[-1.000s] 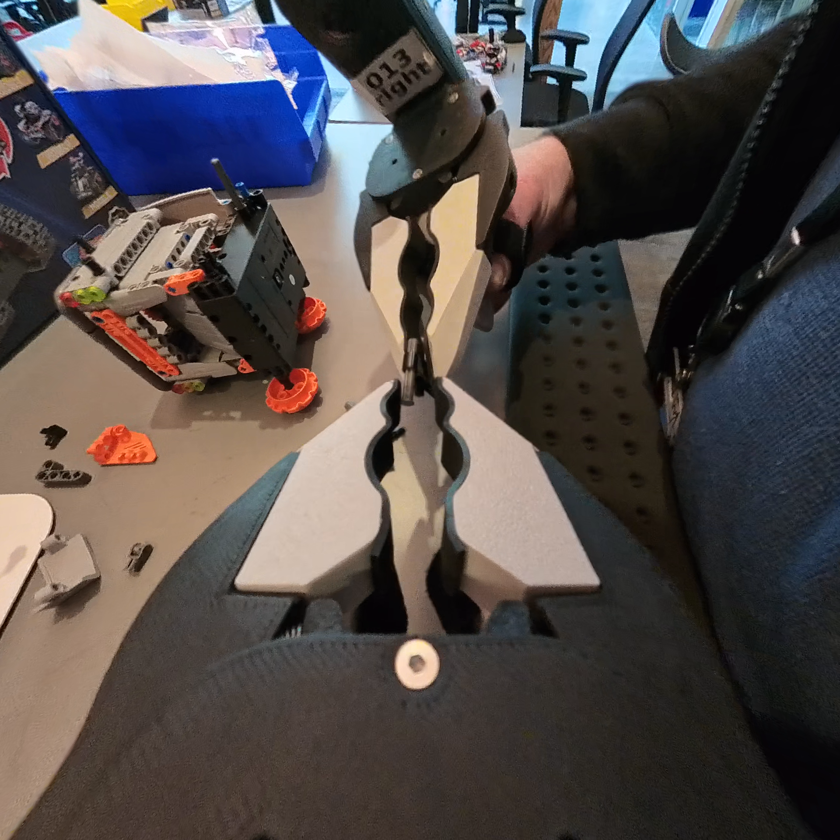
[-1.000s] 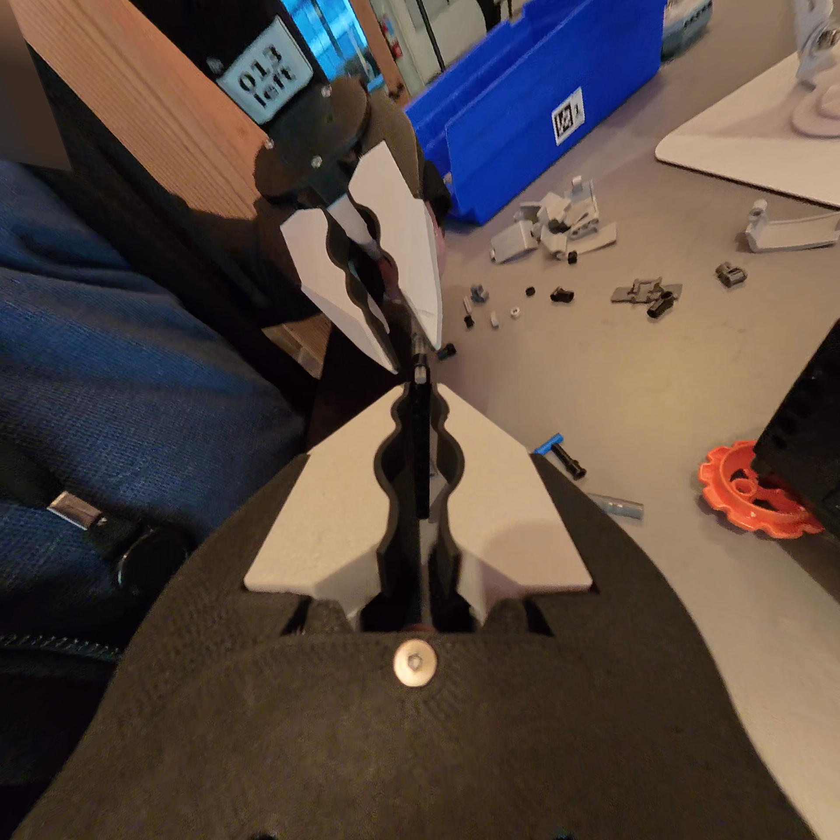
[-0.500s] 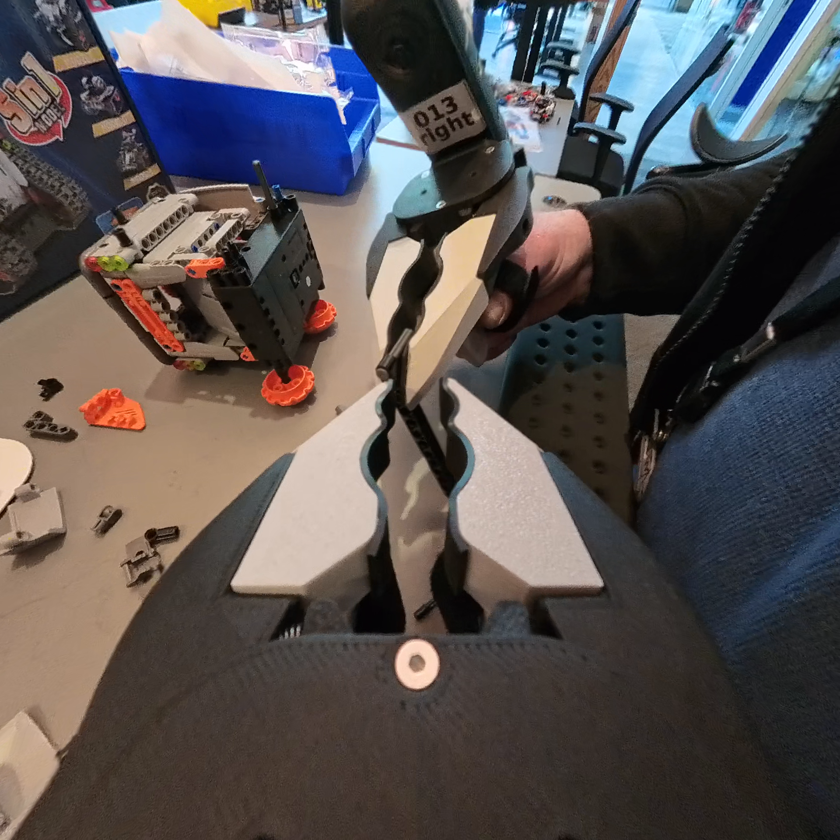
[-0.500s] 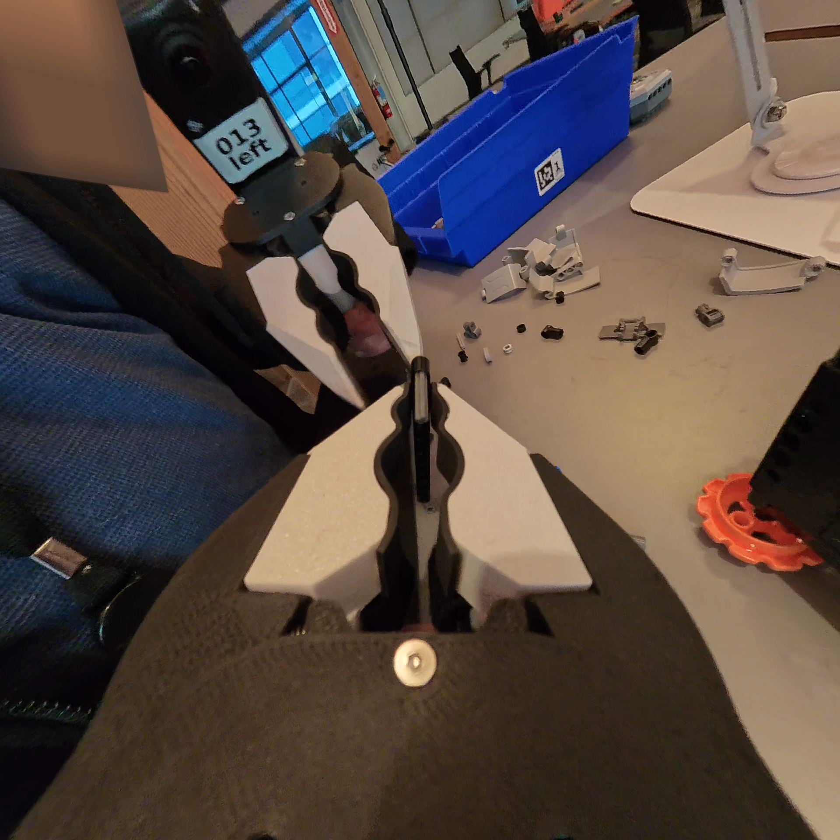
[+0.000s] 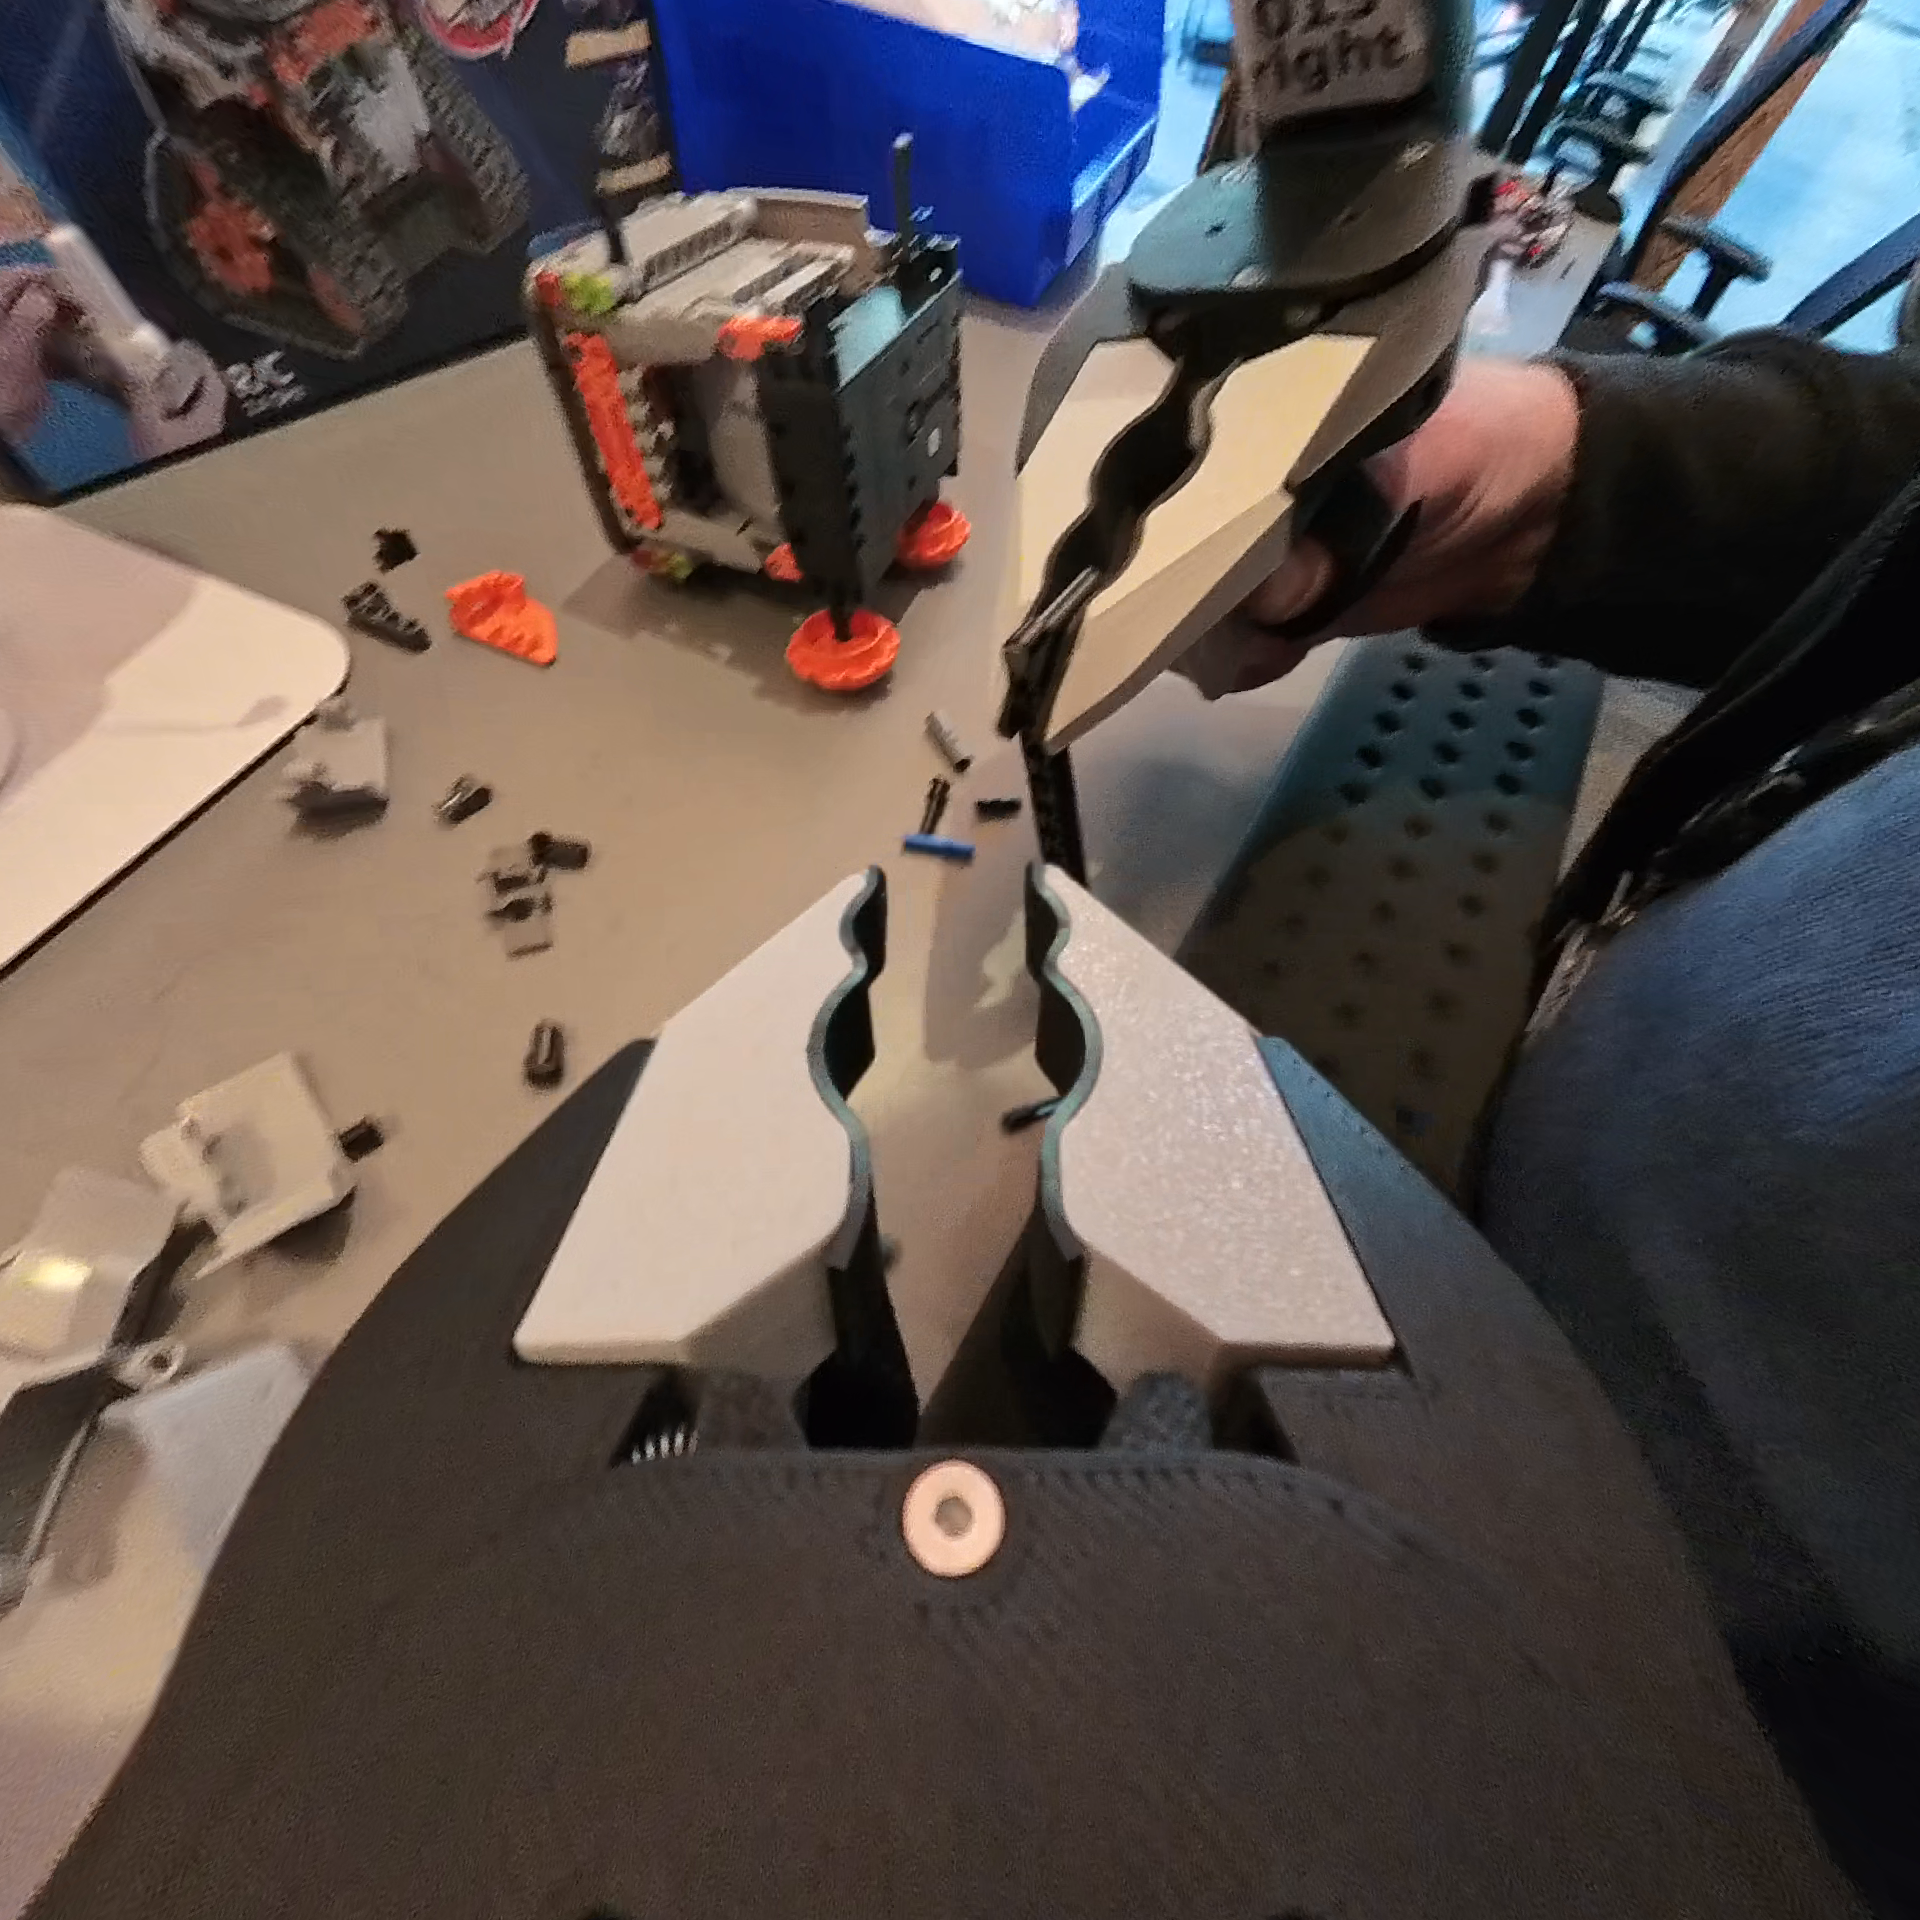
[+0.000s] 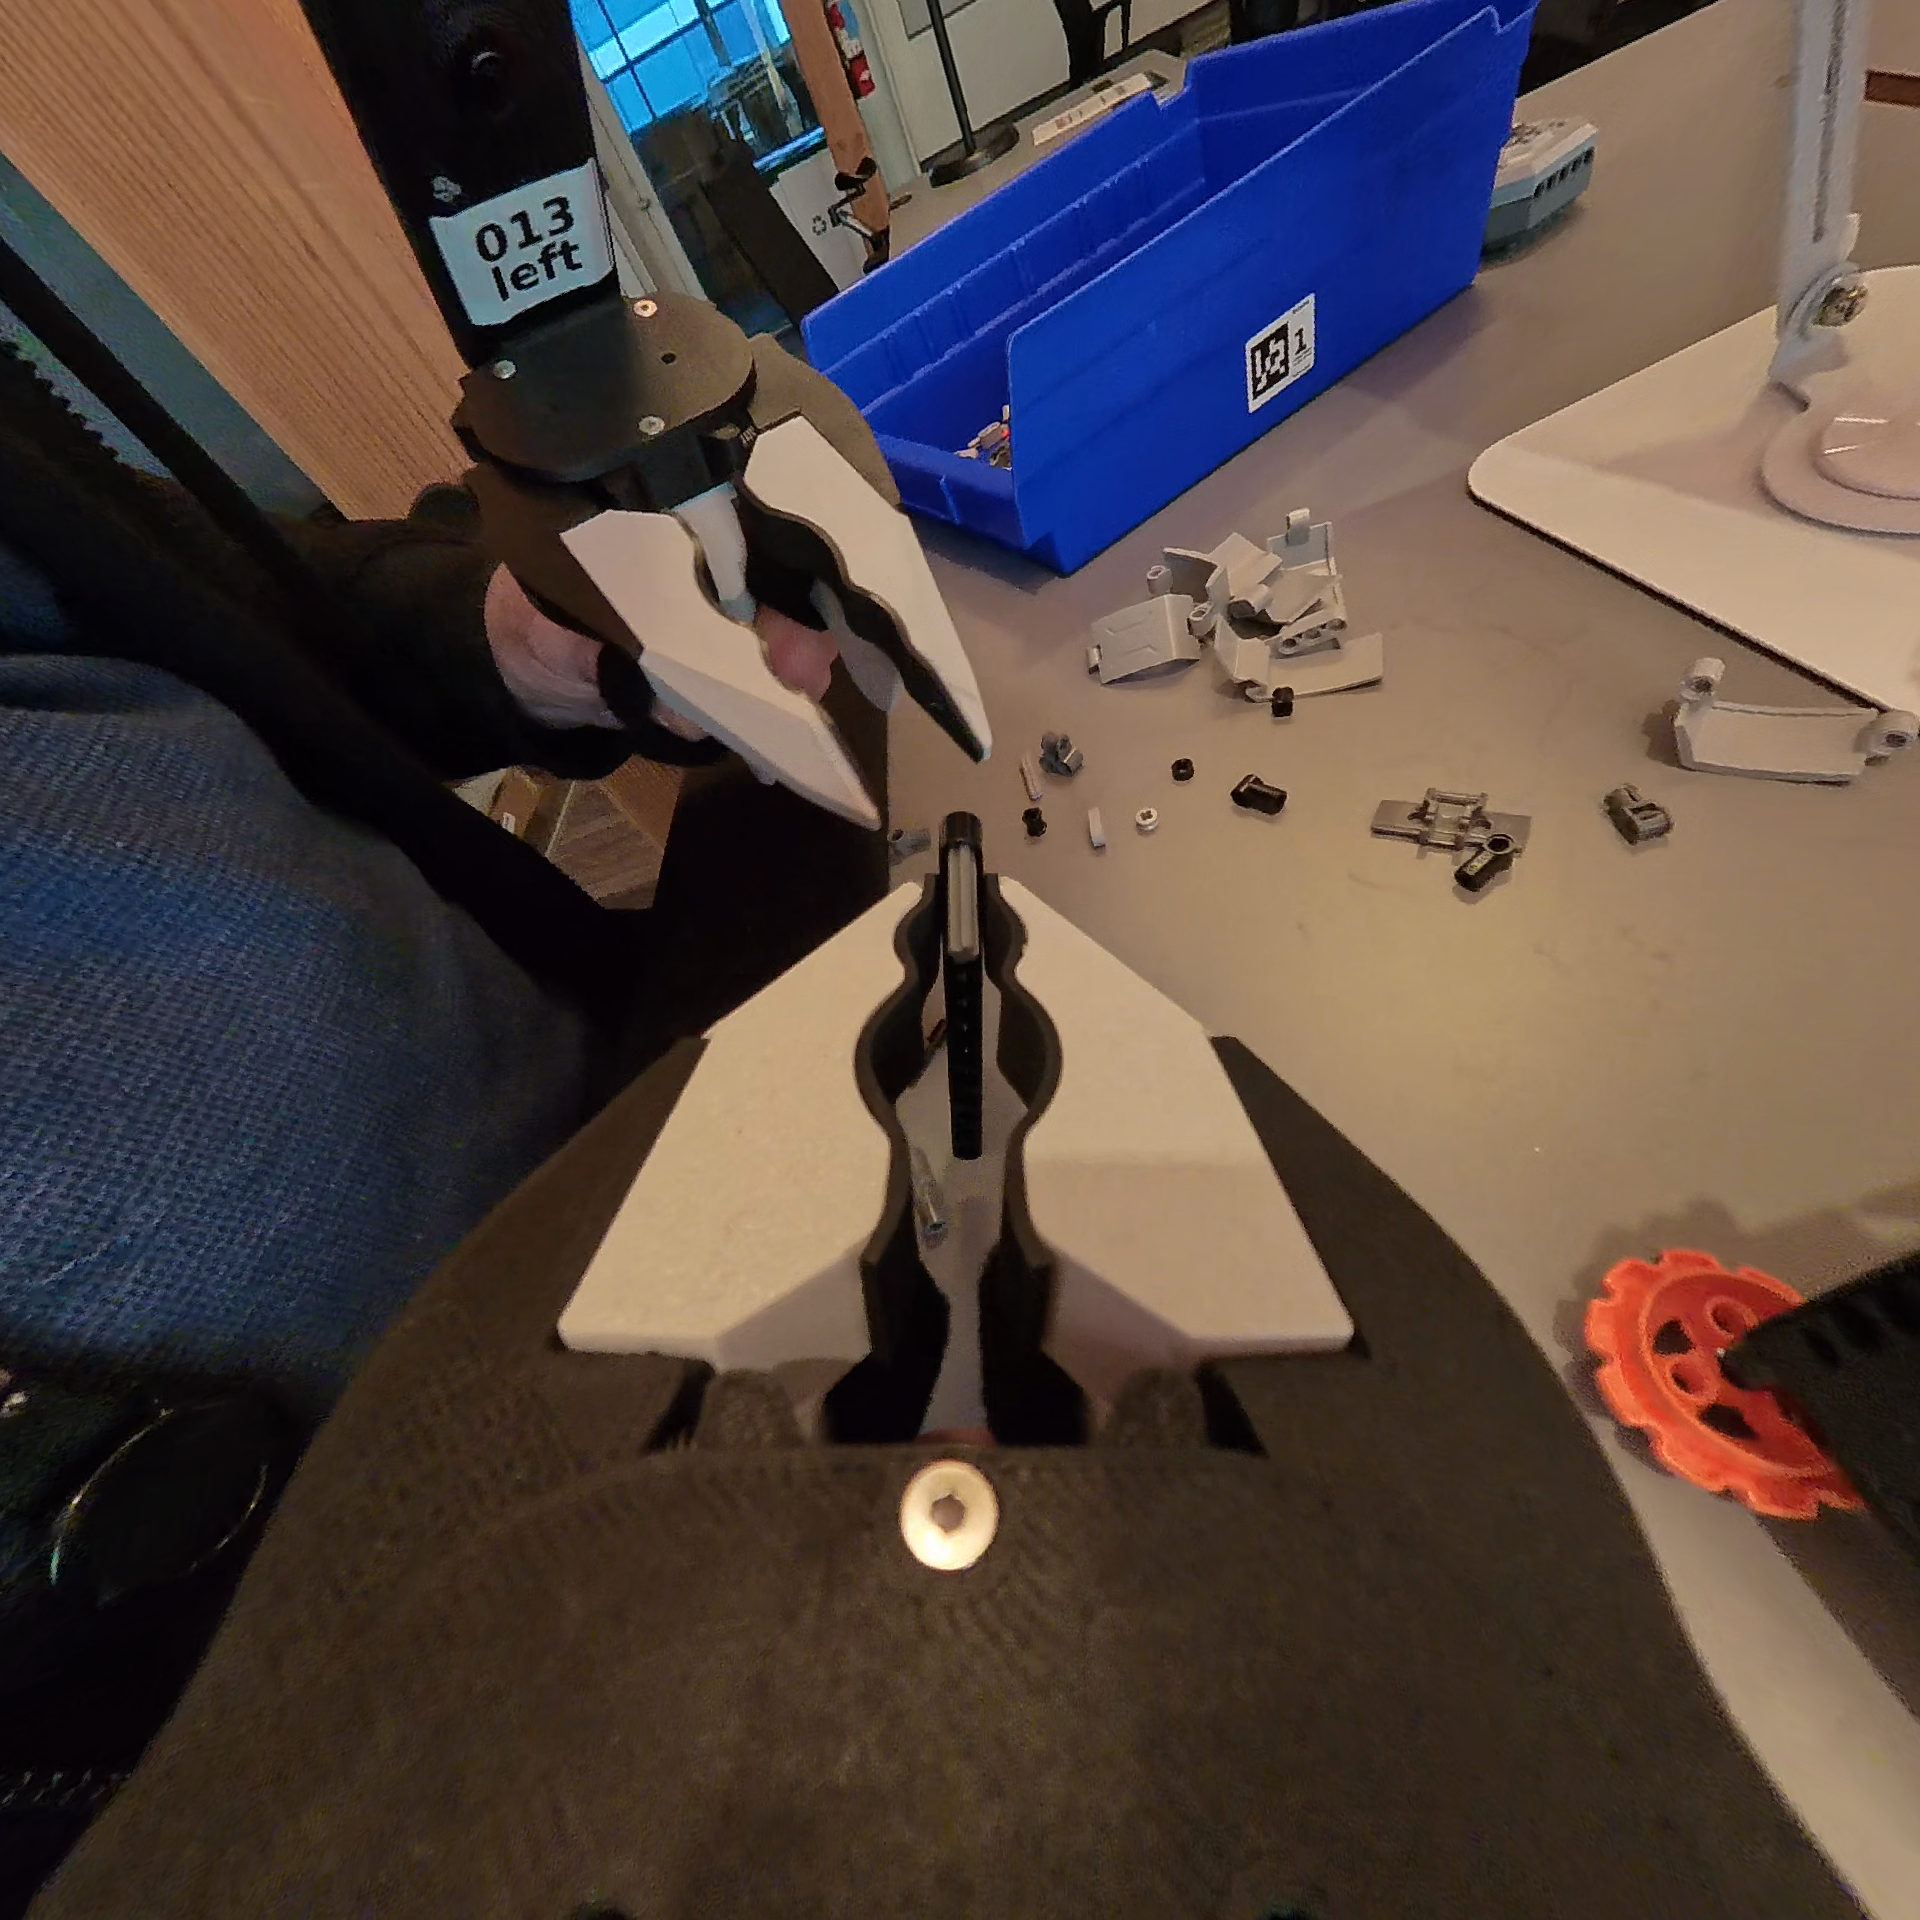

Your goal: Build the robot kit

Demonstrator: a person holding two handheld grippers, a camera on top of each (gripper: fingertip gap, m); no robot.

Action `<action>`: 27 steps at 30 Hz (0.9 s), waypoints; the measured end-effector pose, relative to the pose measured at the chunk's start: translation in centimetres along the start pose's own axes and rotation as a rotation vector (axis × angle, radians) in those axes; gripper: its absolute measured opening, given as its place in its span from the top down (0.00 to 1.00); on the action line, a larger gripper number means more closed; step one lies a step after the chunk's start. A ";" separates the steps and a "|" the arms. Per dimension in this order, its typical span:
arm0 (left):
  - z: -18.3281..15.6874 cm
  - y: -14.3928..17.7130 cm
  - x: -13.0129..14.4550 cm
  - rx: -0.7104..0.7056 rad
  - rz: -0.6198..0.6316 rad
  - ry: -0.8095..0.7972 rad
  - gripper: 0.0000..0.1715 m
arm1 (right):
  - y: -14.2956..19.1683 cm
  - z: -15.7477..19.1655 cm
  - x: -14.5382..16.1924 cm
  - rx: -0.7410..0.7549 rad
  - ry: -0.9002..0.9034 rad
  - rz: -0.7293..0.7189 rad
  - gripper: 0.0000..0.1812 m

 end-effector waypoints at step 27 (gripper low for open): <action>1.4 3.9 0.0 0.171 -0.246 0.154 0.96 | -5.4 0.8 -3.3 -0.248 0.024 -0.049 0.91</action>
Point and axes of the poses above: each gripper's, where its closed fingertips meet, y back along the fingers, x out of its underside, z = x × y across the jaws, the point moved 8 cm from there along y, back along the fingers, and after that the axes turned 9 degrees about z, right-handed, at the moved point
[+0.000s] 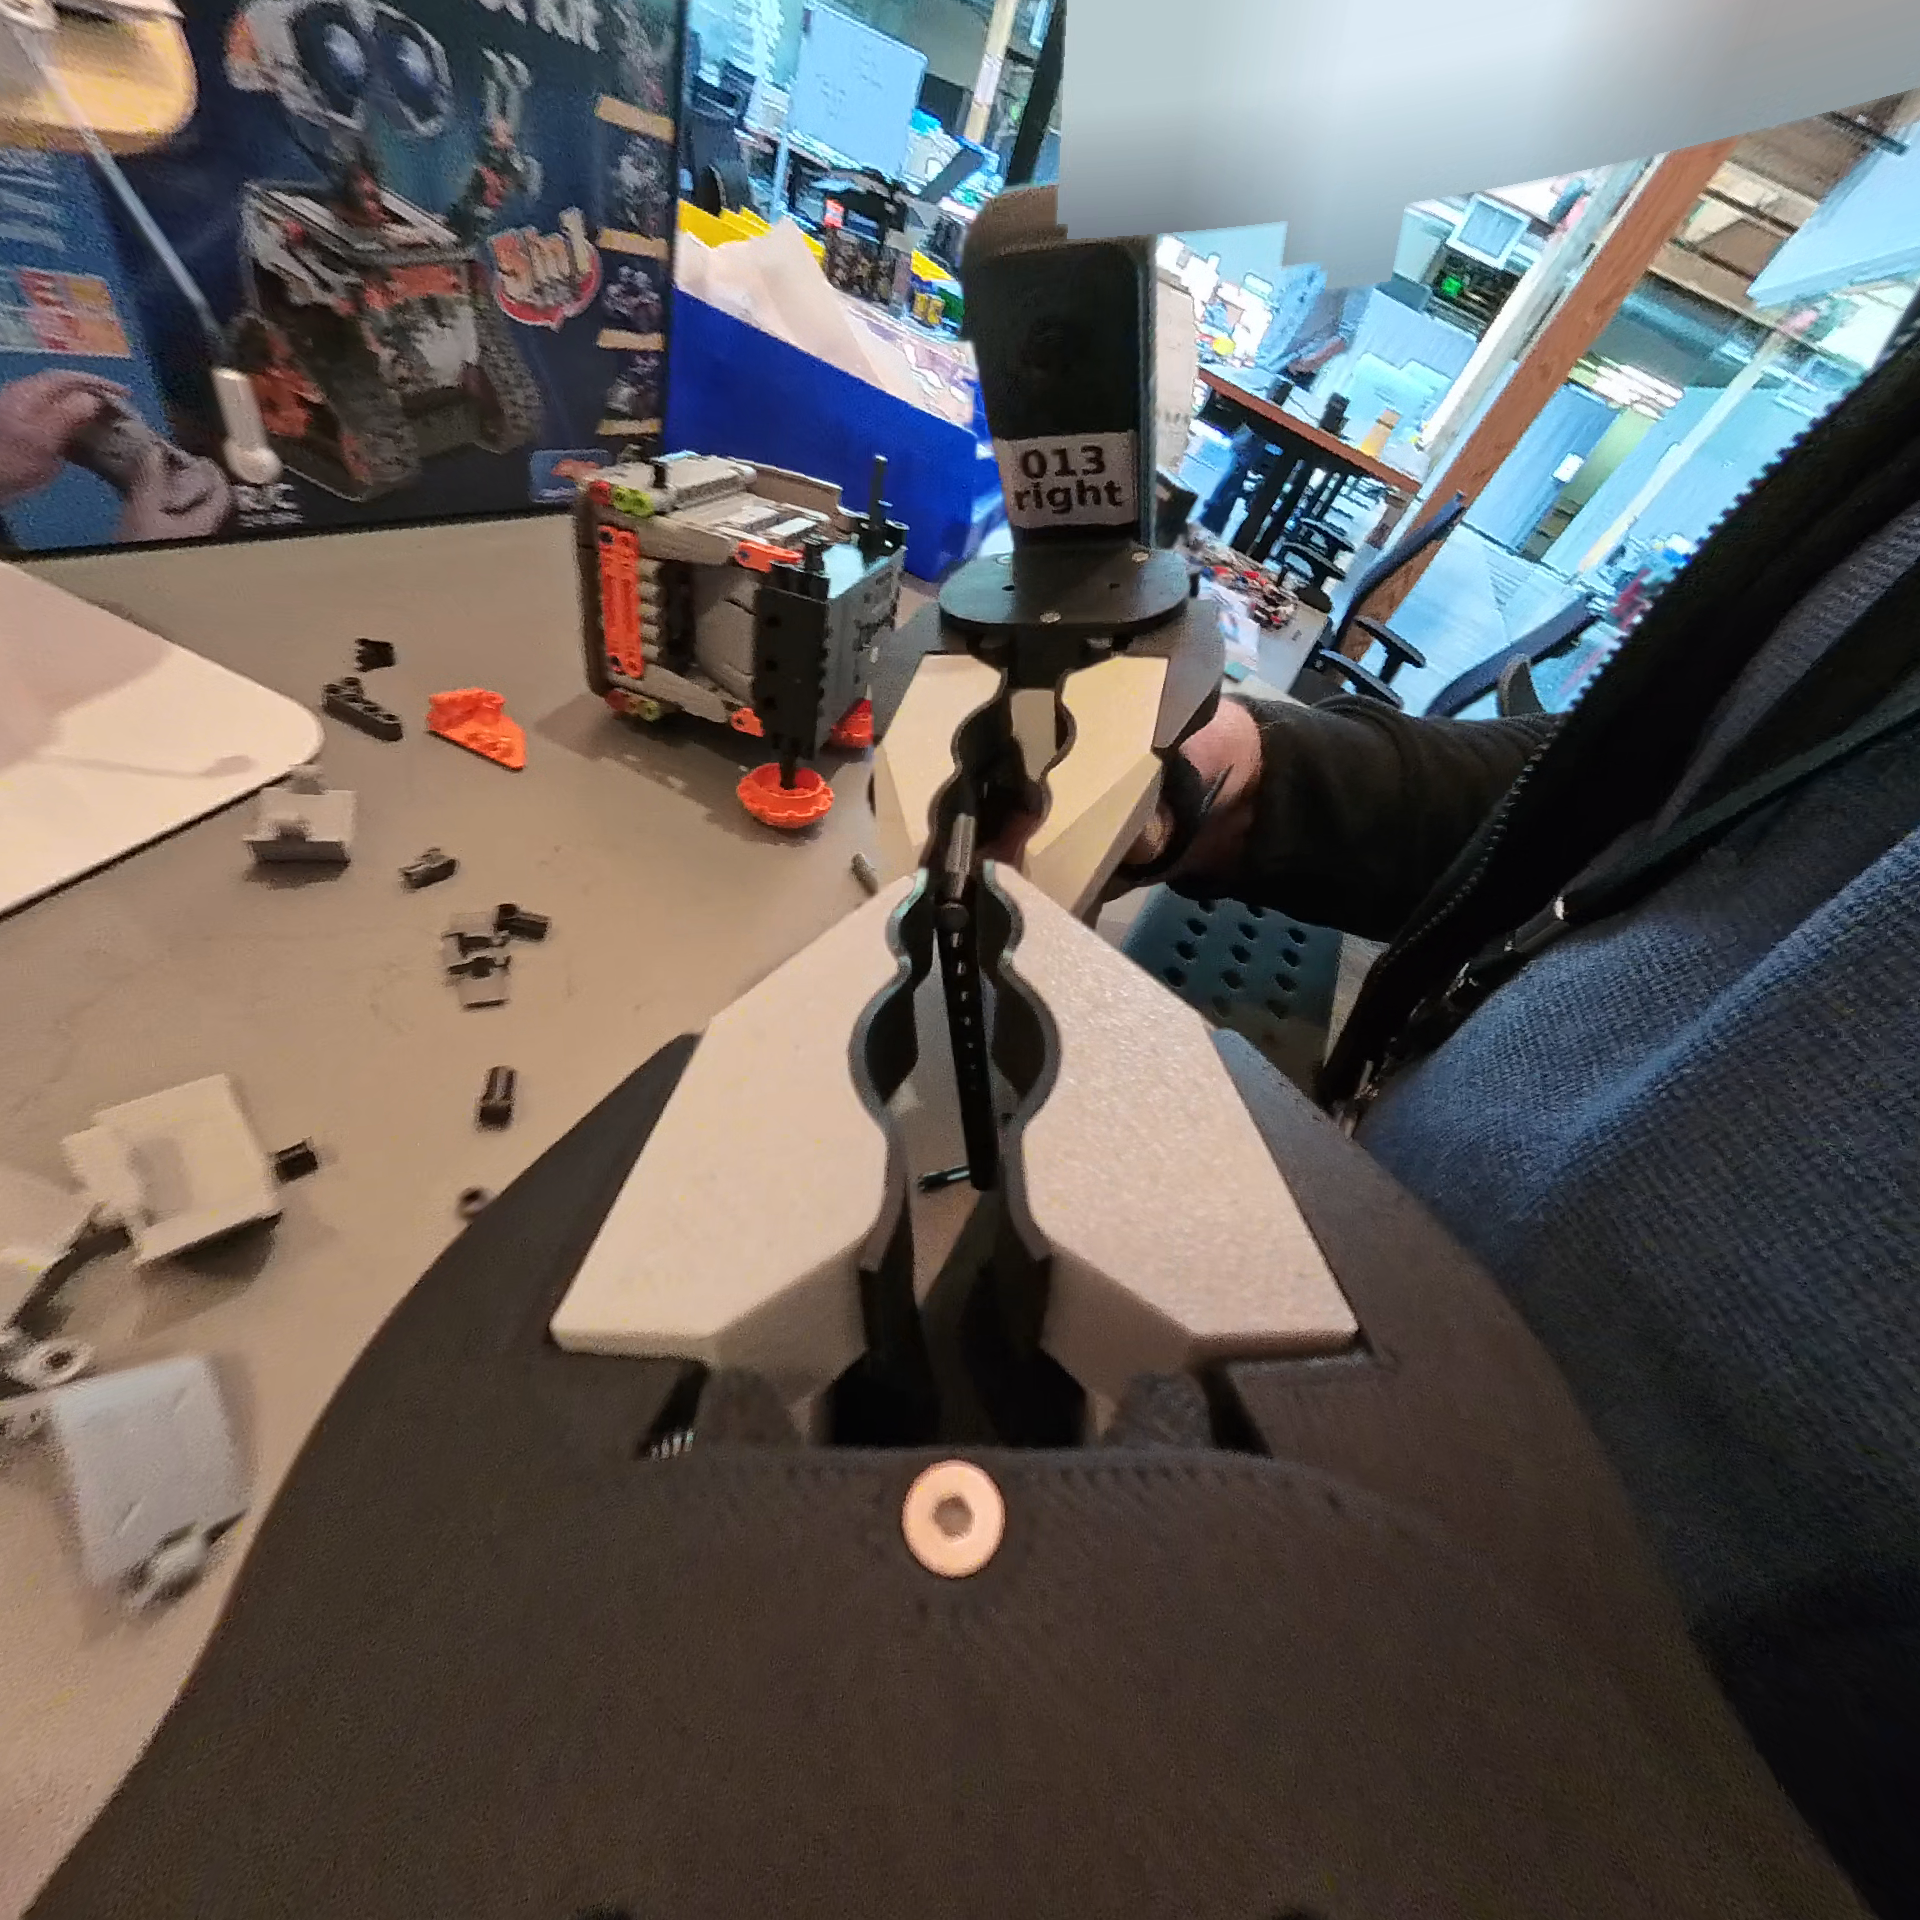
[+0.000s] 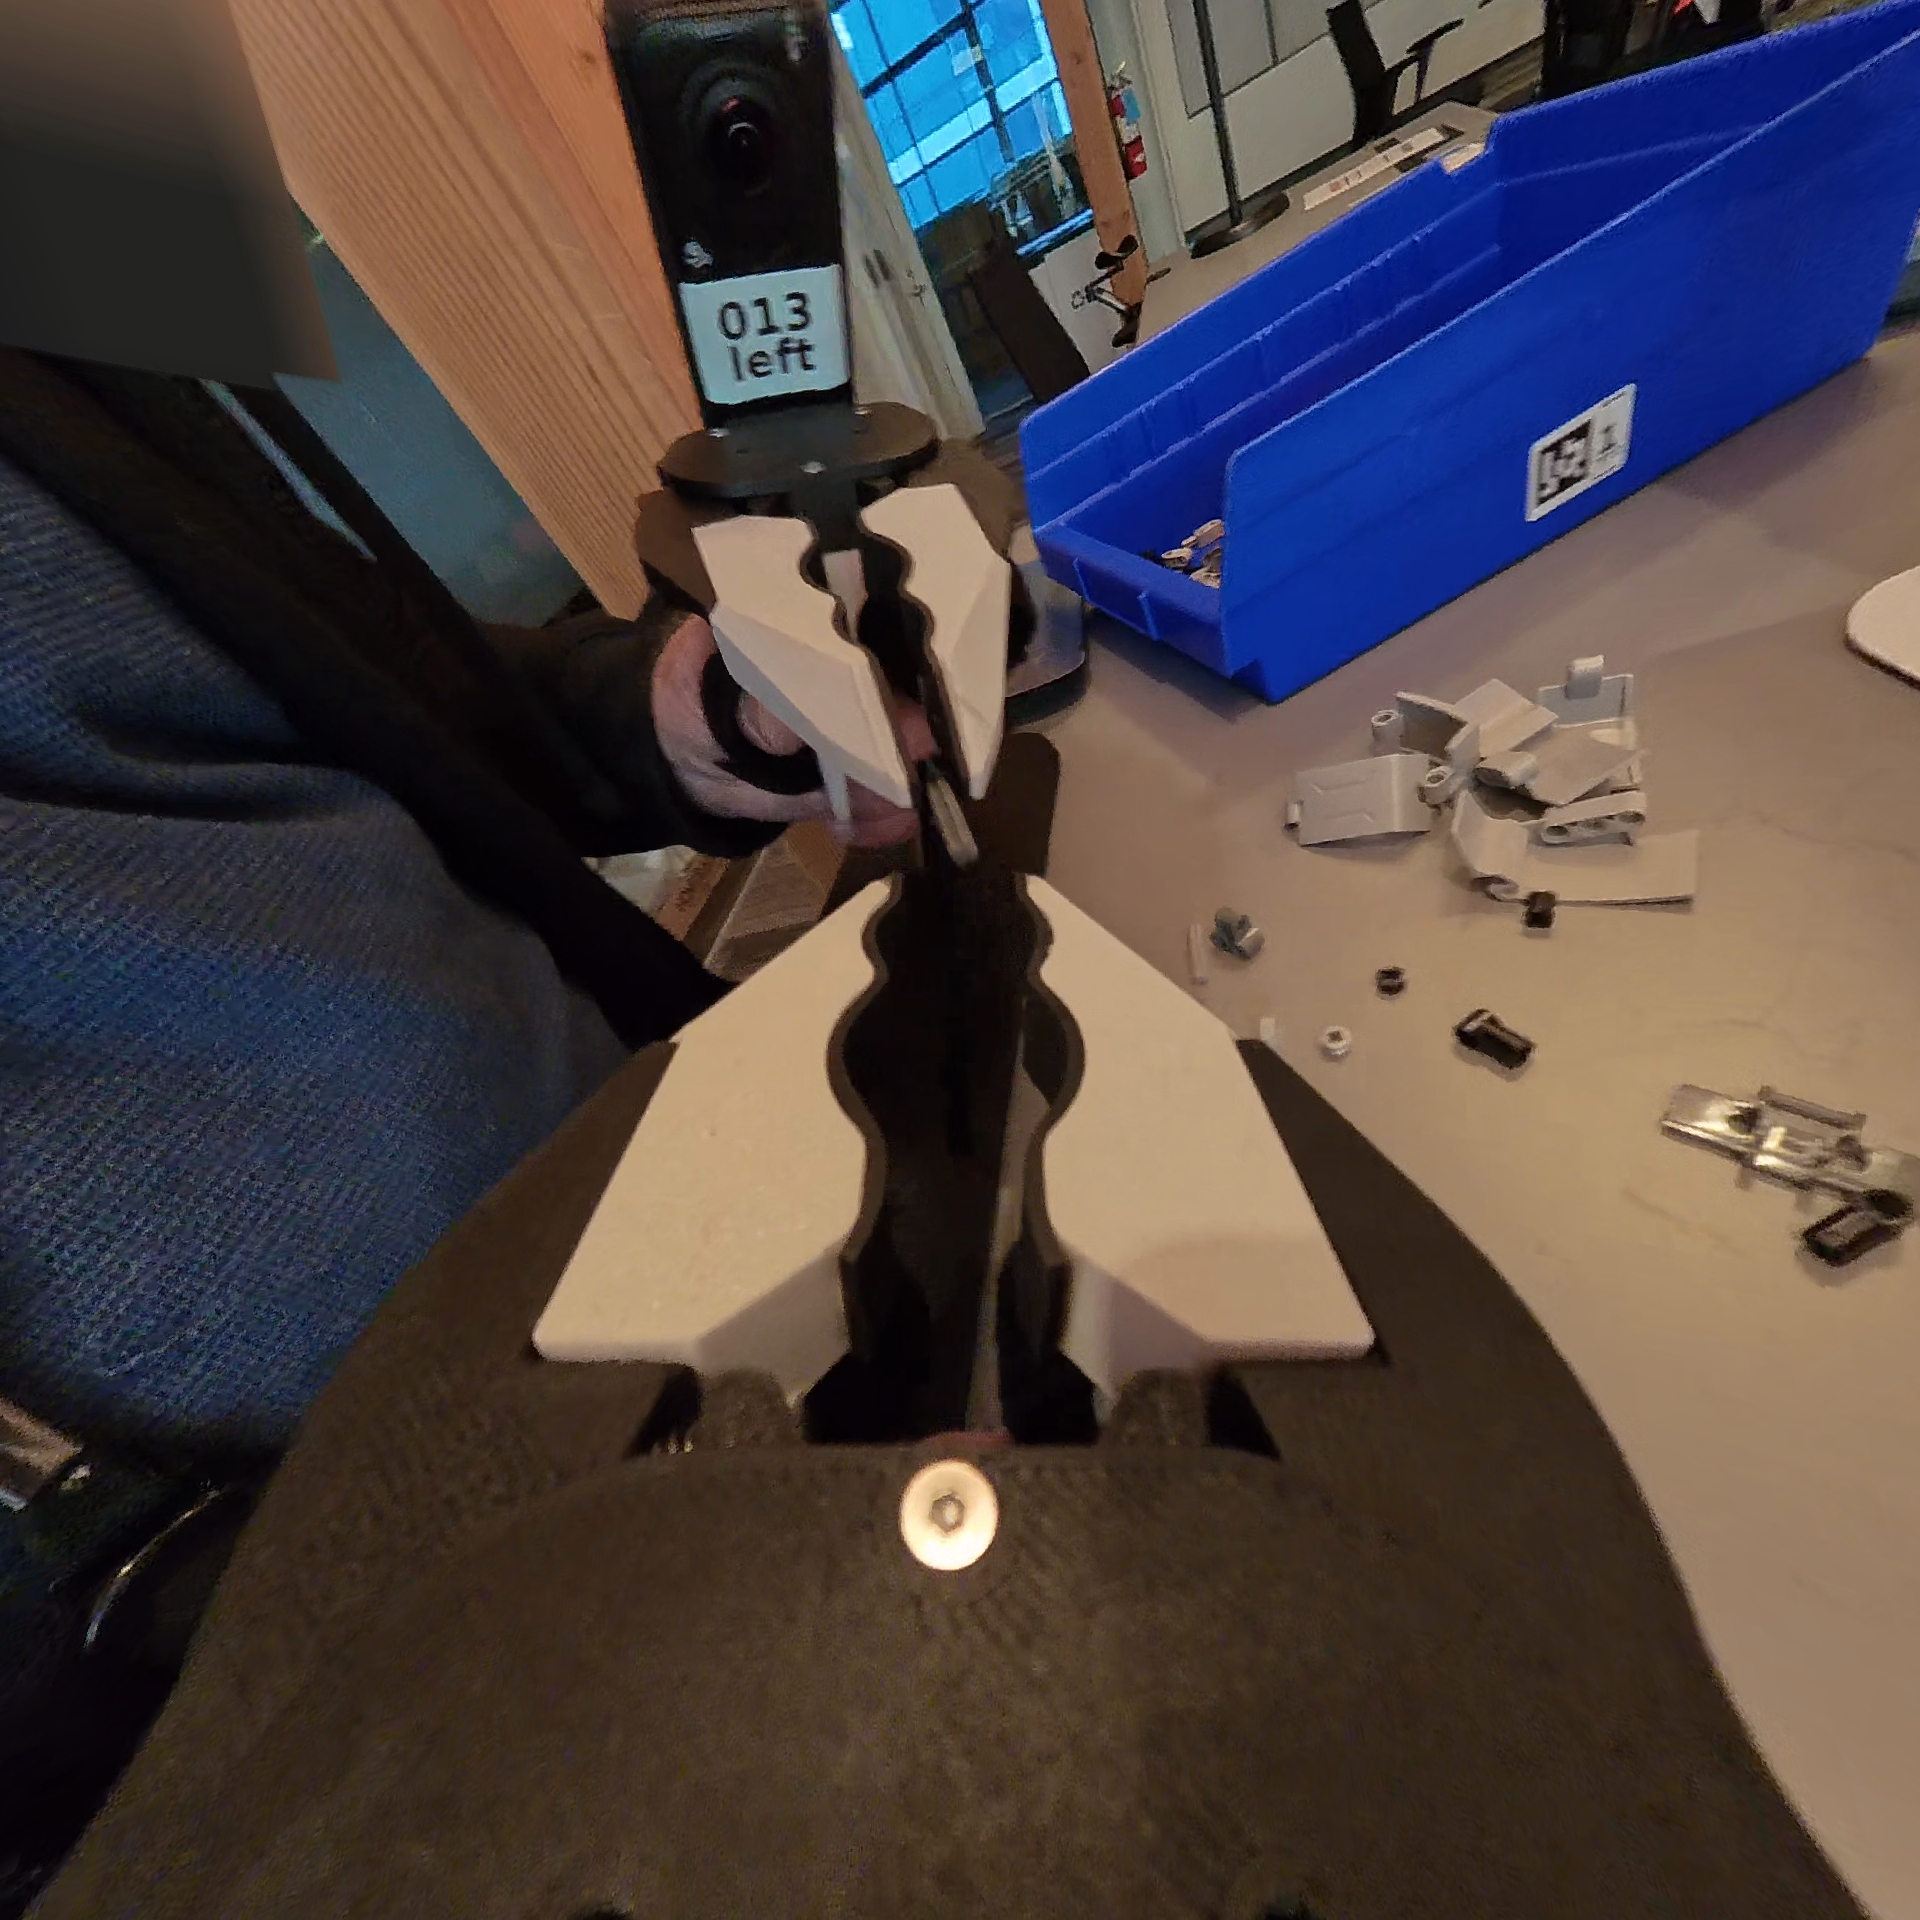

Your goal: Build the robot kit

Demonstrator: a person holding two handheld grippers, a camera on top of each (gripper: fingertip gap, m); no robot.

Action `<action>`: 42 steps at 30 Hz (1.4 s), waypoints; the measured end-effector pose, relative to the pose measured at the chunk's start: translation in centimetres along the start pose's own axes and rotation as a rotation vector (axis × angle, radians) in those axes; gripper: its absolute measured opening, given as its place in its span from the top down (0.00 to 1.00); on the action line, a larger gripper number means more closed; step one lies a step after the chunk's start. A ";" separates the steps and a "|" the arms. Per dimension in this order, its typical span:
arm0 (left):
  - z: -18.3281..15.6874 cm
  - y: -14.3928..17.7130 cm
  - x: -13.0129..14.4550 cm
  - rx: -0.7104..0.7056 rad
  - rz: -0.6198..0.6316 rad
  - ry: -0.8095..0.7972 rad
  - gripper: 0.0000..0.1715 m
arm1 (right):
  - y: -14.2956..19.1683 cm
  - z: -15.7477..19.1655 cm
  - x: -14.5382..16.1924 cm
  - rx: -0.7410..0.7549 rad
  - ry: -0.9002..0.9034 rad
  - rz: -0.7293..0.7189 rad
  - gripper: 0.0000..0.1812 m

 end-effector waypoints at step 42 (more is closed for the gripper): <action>5.1 7.0 2.7 -0.198 -0.002 0.076 0.96 | -8.4 -10.9 -0.2 0.627 0.096 0.475 0.97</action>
Point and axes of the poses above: each gripper's, where its closed fingertips meet, y back along the fingers, x out of its underside, z = x × y across the jaws, the point moved 8 cm from there along y, back along the fingers, and after that the axes turned 9 degrees about z, right-handed, at the moved point
